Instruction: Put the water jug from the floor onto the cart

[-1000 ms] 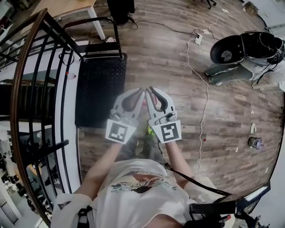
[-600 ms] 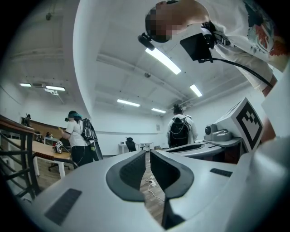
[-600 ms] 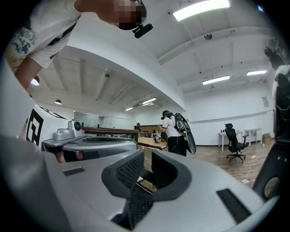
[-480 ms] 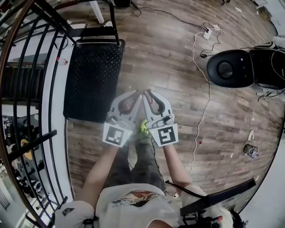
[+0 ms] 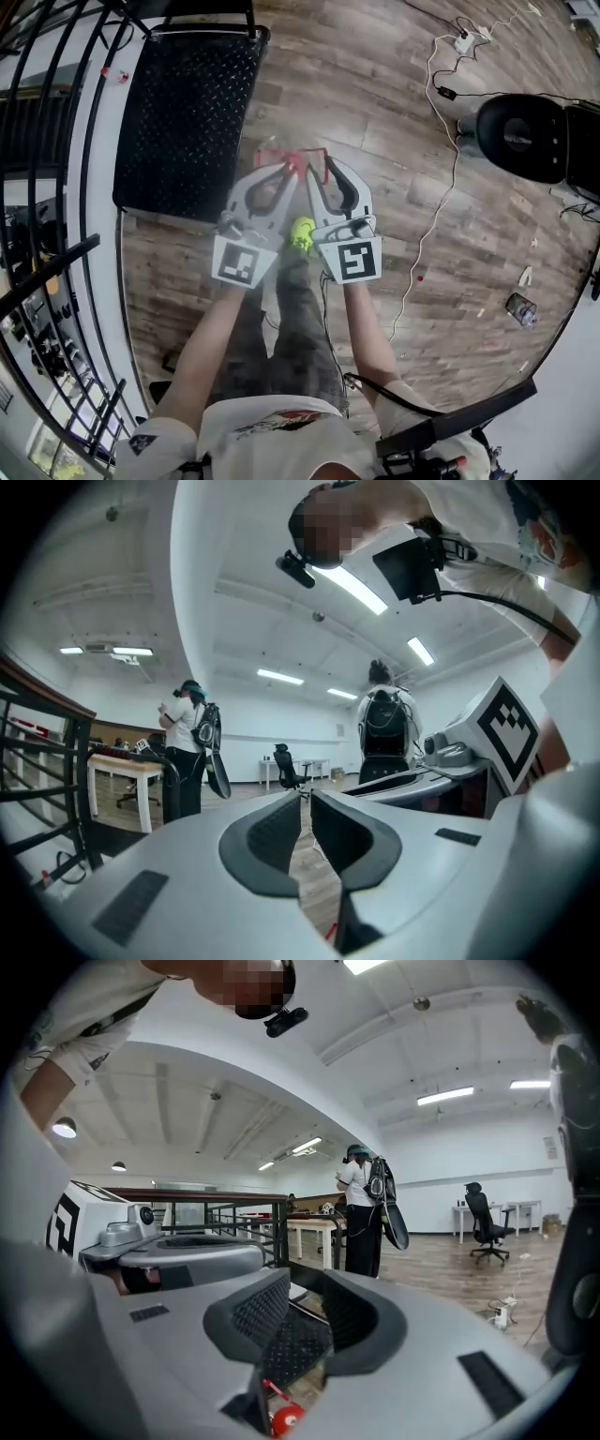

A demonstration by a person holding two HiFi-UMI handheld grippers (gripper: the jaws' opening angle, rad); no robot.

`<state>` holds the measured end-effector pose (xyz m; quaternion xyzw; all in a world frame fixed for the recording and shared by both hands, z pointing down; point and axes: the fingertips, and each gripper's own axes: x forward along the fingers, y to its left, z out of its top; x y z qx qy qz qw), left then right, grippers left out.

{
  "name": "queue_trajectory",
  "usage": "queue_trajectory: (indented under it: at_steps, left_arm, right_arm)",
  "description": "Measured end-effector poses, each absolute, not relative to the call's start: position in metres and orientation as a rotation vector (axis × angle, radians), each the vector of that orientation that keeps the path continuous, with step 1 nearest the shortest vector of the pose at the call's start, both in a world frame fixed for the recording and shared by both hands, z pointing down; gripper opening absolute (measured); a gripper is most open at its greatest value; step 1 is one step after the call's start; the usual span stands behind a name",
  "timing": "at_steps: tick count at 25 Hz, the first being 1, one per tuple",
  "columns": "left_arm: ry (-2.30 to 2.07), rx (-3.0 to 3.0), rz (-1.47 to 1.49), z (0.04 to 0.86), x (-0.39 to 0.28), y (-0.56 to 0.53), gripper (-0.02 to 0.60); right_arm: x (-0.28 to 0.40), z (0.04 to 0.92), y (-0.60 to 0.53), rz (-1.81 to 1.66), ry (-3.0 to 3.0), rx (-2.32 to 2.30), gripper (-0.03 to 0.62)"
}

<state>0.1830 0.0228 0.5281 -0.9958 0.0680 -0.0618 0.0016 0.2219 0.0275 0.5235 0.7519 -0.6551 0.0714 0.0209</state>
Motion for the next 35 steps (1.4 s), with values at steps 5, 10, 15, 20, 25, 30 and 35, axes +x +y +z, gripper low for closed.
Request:
queue_trajectory:
  at_steps: [5, 10, 15, 20, 25, 30, 35]
  left_arm:
    - [0.171, -3.121, -0.247, 0.589, 0.19, 0.033, 0.014]
    - [0.175, -3.133, -0.272, 0.643, 0.194, 0.029, 0.014]
    - [0.17, -3.129, -0.334, 0.691, 0.193, 0.03, 0.014]
    - [0.173, -3.127, -0.34, 0.727, 0.21, 0.035, 0.014]
    - [0.164, -3.147, -0.369, 0.762, 0.222, 0.051, 0.014]
    - [0.166, -3.158, -0.405, 0.795, 0.226, 0.061, 0.014]
    - [0.177, -3.154, -0.42, 0.81, 0.228, 0.064, 0.014]
  right_arm:
    - [0.227, 0.585, 0.034, 0.282, -1.993, 2.328, 0.106]
    - [0.229, 0.64, 0.034, 0.312, -1.968, 2.334, 0.107]
    - [0.229, 0.689, 0.035, 0.34, -1.941, 2.341, 0.109]
    - [0.245, 0.736, 0.045, 0.397, -1.874, 2.351, 0.141]
    - [0.258, 0.78, 0.062, 0.442, -1.814, 2.306, 0.149]
    - [0.267, 0.833, 0.083, 0.61, -1.723, 2.282, 0.154]
    - [0.269, 0.858, 0.089, 0.714, -1.727, 2.303, 0.154]
